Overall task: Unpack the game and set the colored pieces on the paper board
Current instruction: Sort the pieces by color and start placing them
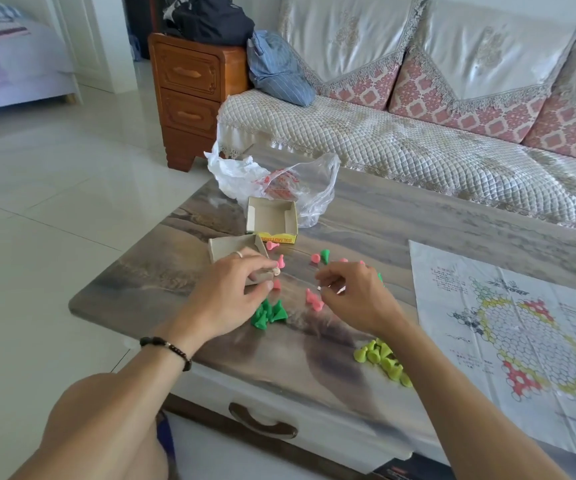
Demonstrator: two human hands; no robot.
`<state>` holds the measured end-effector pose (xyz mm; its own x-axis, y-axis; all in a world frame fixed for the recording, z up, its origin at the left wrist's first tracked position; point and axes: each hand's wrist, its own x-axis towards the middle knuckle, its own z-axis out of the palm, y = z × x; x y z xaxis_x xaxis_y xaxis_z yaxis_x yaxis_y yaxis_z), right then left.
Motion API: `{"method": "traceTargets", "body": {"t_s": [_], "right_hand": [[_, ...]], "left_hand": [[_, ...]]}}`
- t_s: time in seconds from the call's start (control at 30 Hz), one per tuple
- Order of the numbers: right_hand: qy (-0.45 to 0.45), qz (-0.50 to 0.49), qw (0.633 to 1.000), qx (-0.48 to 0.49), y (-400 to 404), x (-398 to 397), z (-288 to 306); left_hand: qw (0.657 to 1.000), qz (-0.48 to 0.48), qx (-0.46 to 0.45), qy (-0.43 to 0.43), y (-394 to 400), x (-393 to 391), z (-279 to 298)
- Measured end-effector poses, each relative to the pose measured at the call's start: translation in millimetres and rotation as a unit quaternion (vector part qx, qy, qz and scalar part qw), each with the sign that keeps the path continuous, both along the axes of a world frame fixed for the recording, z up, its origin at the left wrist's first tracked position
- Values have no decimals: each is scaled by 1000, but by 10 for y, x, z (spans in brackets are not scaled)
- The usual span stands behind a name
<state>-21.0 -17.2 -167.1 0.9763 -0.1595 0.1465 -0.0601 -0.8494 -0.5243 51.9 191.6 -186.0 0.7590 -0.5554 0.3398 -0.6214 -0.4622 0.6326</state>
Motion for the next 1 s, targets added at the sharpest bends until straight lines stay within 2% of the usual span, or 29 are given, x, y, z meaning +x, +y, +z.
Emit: {"method": "traceTargets", "body": {"t_s": [0.07,0.17,0.3,0.43,0.67,0.87,1.0], "right_hand": [[-28,-73,997,13,-397,-55,5],[-36,-111,993,4,-542,-67,-3],[23,-152,988,-24,-874,-8,-69],[66,-128,989,-25,-1054,155,-140],[111,-86,988,-57,-1109,297,-130],[140,-98,985,20,-1217,289,-77],[137,-107,984,42,-1258,261,-33]], "left_hand": [[999,-42,18,-9,-507,40,59],[994,-67,73,-41,-709,55,102],[987,-76,126,-58,-1071,196,100],[978,-102,167,-67,-1414,305,150],[943,-174,268,-96,-1777,373,168],[933,-181,301,-82,-1877,454,188],[939,-168,294,-69,-1905,460,191]]}}
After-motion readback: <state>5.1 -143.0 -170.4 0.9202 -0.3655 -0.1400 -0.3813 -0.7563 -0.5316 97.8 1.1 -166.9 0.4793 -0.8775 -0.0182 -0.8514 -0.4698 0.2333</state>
